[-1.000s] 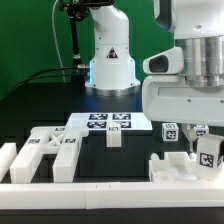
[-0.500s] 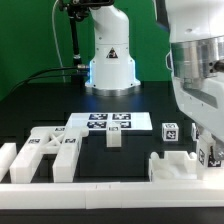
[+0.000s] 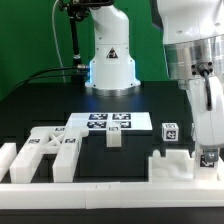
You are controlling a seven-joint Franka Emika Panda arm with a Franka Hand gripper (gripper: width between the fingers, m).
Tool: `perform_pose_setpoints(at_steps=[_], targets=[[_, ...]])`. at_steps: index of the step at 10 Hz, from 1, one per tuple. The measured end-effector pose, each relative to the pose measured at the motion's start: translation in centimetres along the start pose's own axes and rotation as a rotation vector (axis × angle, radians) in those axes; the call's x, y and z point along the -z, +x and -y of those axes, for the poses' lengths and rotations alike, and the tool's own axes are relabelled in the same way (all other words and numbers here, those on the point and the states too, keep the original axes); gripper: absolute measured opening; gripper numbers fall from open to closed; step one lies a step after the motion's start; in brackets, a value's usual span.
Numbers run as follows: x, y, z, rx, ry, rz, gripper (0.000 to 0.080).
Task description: Assemble chair
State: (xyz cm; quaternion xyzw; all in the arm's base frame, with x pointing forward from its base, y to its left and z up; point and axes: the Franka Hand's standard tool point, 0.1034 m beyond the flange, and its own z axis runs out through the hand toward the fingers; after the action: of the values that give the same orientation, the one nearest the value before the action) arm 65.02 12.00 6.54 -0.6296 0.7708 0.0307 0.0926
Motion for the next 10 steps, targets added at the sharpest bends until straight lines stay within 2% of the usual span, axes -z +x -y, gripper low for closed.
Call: perform_pose_setpoints(at_steps=[1, 2, 5, 6, 10], targets=[[0.0, 0.0, 0.0, 0.000, 0.000, 0.000, 0.0528], [0.1, 0.0, 0.0, 0.017, 0.001, 0.000, 0.0611], [4.7, 1.7, 0.4, 0.162, 0.040, 0.013, 0.0647], [5.0, 1.6, 0.6, 0.163, 0.043, 0.015, 0.0647], [4.6, 1.6, 0.4, 0.165, 0.038, 0.013, 0.0649]])
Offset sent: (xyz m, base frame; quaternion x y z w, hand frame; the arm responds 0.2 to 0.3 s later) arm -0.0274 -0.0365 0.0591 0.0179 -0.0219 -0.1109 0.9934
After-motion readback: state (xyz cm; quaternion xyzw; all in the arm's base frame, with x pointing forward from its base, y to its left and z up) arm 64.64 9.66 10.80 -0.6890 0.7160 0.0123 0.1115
